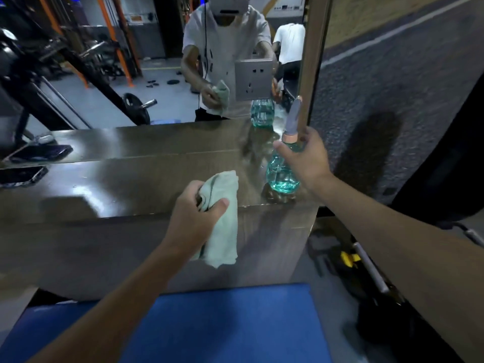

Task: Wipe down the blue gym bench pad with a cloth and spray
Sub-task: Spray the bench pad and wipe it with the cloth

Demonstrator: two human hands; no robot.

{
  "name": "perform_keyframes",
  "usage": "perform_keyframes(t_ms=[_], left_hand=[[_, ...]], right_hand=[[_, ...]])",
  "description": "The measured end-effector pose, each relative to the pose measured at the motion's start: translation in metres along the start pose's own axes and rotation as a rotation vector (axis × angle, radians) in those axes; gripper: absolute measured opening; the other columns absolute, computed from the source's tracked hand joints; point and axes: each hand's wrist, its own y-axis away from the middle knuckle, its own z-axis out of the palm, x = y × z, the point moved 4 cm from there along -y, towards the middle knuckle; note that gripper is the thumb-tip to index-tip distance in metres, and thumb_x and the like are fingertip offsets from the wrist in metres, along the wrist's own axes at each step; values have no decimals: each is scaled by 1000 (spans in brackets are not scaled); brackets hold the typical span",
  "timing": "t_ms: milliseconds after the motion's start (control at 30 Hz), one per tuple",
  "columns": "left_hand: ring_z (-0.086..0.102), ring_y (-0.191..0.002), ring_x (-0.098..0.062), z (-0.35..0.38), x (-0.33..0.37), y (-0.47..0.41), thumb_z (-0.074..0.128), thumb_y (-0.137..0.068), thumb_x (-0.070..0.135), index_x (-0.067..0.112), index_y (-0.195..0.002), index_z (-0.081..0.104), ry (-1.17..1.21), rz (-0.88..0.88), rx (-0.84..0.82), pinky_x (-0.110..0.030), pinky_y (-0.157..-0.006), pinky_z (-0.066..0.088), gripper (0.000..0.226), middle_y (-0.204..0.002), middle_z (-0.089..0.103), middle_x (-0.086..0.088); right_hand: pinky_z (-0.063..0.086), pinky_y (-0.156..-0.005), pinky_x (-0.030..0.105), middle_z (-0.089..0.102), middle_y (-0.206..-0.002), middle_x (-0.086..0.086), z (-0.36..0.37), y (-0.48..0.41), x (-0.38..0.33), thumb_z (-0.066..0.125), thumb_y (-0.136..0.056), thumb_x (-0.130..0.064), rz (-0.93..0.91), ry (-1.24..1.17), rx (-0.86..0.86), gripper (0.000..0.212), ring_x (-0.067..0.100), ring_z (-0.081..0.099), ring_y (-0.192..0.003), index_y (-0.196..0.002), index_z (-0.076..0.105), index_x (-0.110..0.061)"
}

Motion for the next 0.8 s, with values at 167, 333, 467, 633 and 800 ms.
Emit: perform_keyframes(t_ms=[167,333,467,633,800], left_hand=[[65,-80,-21,-3,-6,-2,76,-84,16,16,-94,59,-53,95,-57,-38,-72,53,19,-84,67,-4],[62,-71,-20,-20,-43,12,76,-85,19,18,-91,59,-51,99,-168,-33,-64,49,19,-77,64,-4],[63,-72,-10,-25,-96,33,71,-86,23,30,-92,54,-55,47,-307,-33,-65,50,19,-80,64,9],[59,-76,-20,9,-204,66,63,-85,10,28,-99,46,-161,22,-480,-35,-66,48,29,-83,59,4],[54,-94,-24,63,-335,117,53,-90,9,34,-118,41,-313,-87,-497,-36,-79,45,39,-110,48,3]], right_hand=[[51,-85,57,54,-75,-9,16,-7,-11,63,-94,-37,-80,31,14,23,20,54,-75,-80,45,-33],[42,-61,40,48,-70,-7,12,60,-34,49,-98,-41,-232,115,-2,17,15,50,-61,-88,41,-30],[39,-62,39,49,-69,5,5,139,-38,56,-94,-26,-184,-46,17,26,17,49,-63,-87,50,-2],[50,-65,56,61,-73,14,41,244,56,69,-86,-6,198,-228,-119,11,18,55,-68,-86,58,-8],[60,-67,35,57,-101,3,89,331,200,54,-88,13,526,-275,-78,47,14,66,-67,-122,47,-19]])
